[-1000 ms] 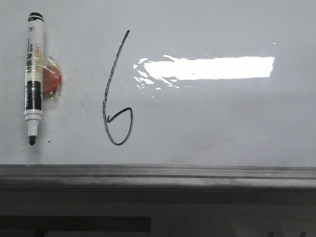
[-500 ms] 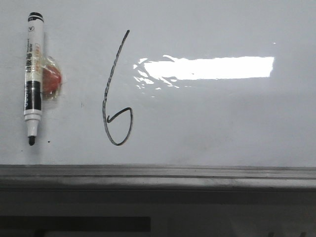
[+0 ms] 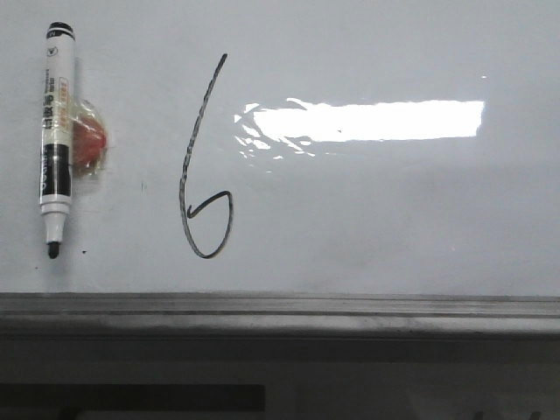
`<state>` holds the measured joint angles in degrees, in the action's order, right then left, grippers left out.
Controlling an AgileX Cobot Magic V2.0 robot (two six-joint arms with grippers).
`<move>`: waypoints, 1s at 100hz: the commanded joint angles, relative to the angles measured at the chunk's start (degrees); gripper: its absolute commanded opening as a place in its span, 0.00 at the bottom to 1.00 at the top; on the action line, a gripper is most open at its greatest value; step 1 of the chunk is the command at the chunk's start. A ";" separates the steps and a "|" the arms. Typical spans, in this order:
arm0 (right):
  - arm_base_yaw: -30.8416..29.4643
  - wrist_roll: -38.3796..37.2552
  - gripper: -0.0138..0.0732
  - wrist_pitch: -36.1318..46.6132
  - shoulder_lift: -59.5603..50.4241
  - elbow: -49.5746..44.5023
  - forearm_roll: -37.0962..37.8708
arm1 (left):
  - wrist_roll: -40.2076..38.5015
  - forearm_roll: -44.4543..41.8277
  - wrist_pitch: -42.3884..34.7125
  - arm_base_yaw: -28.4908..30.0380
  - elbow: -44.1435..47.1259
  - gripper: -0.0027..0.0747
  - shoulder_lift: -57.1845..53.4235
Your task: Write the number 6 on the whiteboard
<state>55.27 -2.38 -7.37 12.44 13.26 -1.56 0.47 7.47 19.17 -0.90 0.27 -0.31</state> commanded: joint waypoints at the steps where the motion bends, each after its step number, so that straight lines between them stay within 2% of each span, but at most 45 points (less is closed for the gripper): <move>1: -0.26 0.58 0.08 4.55 0.19 1.56 0.70 | -5.64 -1.76 -2.30 0.21 2.56 0.01 -1.88; 100: -0.53 0.58 0.08 5.01 0.10 -0.18 0.70 | -6.25 -2.30 -2.30 0.21 2.56 0.01 -1.77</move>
<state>55.27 -2.38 -7.22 12.42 12.60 -1.56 -5.19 5.53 19.36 -0.90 0.27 -0.31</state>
